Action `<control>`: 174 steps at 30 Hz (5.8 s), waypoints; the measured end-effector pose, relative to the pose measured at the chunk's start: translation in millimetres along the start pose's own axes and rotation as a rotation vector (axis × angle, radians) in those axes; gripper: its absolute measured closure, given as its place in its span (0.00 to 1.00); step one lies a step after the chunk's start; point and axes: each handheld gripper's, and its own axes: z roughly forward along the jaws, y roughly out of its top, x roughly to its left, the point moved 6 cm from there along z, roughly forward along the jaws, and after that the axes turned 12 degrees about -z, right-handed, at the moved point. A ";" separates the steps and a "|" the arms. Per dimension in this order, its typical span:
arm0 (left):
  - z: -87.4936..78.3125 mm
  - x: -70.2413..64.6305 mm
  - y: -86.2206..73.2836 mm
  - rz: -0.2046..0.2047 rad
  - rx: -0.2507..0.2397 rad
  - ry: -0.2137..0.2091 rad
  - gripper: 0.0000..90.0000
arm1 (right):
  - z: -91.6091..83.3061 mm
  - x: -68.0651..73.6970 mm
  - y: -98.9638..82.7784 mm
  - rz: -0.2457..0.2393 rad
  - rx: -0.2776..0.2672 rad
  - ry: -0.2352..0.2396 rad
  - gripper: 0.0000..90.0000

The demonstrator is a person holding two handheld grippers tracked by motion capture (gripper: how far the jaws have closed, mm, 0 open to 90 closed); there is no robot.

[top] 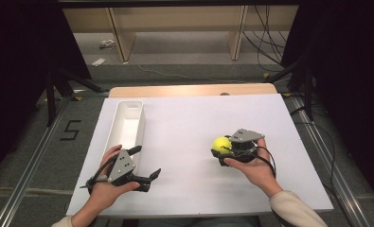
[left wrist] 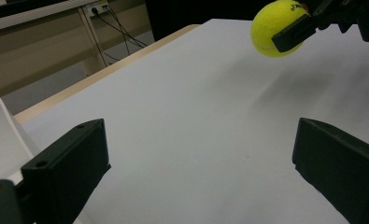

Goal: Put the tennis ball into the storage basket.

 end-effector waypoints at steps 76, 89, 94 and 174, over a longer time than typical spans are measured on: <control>0.3 -1.3 -0.5 0.002 0.003 -0.006 0.04 | 24.5 8.7 30.8 0.005 -0.051 0.012 0.30; 0.3 -1.5 -0.7 0.003 0.004 -0.008 0.04 | 27.6 9.0 33.3 0.006 -0.053 0.012 0.30; 0.3 -1.5 -0.8 0.004 0.006 -0.008 0.04 | 29.5 9.5 33.0 0.006 -0.048 0.020 0.30; 0.6 -2.7 -3.1 0.004 0.016 -0.015 0.04 | 56.9 21.3 52.8 -0.004 -0.057 0.060 0.30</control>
